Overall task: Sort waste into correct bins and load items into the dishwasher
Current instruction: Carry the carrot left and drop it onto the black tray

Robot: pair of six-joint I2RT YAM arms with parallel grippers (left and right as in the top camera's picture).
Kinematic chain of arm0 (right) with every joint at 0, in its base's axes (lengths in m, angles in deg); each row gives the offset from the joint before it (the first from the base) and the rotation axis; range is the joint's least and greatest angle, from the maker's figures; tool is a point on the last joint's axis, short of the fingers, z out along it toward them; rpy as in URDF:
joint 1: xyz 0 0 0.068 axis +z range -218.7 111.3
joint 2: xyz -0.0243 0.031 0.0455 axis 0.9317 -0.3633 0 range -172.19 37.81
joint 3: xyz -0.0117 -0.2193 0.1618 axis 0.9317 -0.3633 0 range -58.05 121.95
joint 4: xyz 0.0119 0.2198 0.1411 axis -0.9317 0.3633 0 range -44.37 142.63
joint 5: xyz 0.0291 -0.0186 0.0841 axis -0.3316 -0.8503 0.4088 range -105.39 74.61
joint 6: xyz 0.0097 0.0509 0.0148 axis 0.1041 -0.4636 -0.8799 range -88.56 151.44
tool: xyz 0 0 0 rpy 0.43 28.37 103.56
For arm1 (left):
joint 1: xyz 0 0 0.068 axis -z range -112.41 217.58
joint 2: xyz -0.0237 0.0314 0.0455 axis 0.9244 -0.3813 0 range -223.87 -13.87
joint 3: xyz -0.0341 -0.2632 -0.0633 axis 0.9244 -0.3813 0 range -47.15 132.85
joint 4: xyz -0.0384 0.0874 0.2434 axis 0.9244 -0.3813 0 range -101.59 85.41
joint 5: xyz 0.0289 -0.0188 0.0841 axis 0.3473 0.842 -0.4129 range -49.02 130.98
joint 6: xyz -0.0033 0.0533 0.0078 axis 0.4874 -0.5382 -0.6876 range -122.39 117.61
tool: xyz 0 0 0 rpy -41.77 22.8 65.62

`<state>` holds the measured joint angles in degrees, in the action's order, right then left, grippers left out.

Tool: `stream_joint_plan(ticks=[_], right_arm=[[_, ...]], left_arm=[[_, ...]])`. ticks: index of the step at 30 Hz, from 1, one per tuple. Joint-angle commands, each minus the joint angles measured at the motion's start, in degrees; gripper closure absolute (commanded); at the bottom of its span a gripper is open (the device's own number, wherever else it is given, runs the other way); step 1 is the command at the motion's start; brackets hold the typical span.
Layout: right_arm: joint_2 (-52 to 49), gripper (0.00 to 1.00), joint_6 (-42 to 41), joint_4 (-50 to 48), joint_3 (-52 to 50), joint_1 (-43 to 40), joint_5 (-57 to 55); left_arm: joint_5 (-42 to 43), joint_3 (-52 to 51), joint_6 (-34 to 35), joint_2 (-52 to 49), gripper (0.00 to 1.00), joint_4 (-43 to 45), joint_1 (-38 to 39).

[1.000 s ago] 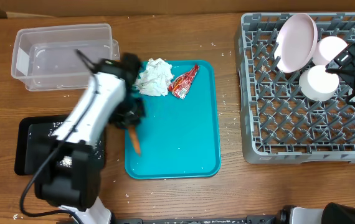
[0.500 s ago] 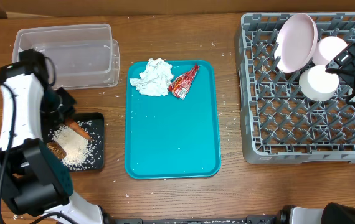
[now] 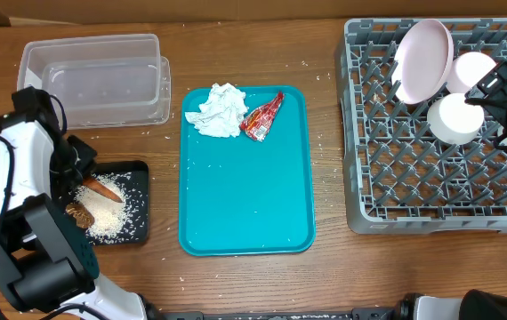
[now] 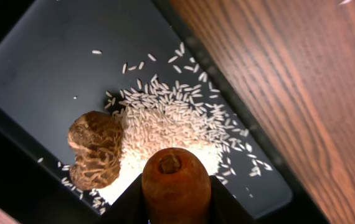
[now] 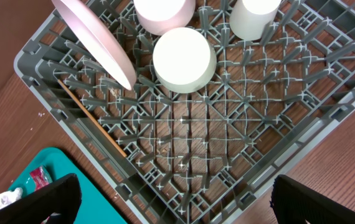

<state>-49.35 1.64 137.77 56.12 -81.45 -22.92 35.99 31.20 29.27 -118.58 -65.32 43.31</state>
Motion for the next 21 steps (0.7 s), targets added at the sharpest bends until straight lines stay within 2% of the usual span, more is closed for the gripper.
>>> stream_joint_plan(ticks=[1,7,10,16,21], right_arm=[[0.4,0.0,-0.2,-0.3,0.6,-0.2,-0.6],[0.4,0.0,-0.2,-0.3,0.6,-0.2,-0.6],[0.4,0.0,-0.2,-0.3,0.6,-0.2,-0.6],[0.4,0.0,-0.2,-0.3,0.6,-0.2,-0.6],[0.4,0.0,-0.3,-0.3,0.6,-0.2,-0.6]], left_arm=[[-1.4,-2.6,3.2,-0.1,0.71,1.3,-0.2],[-1.4,-4.0,3.0,-0.1,0.63,2.4,-0.2],[-1.4,-4.0,3.0,-0.1,0.48,2.1,-0.2],[1.2,-3.1,1.5,-0.1,0.52,0.3,-0.2],[6.2,3.5,-0.4,0.1,0.57,-6.5,-0.2]])
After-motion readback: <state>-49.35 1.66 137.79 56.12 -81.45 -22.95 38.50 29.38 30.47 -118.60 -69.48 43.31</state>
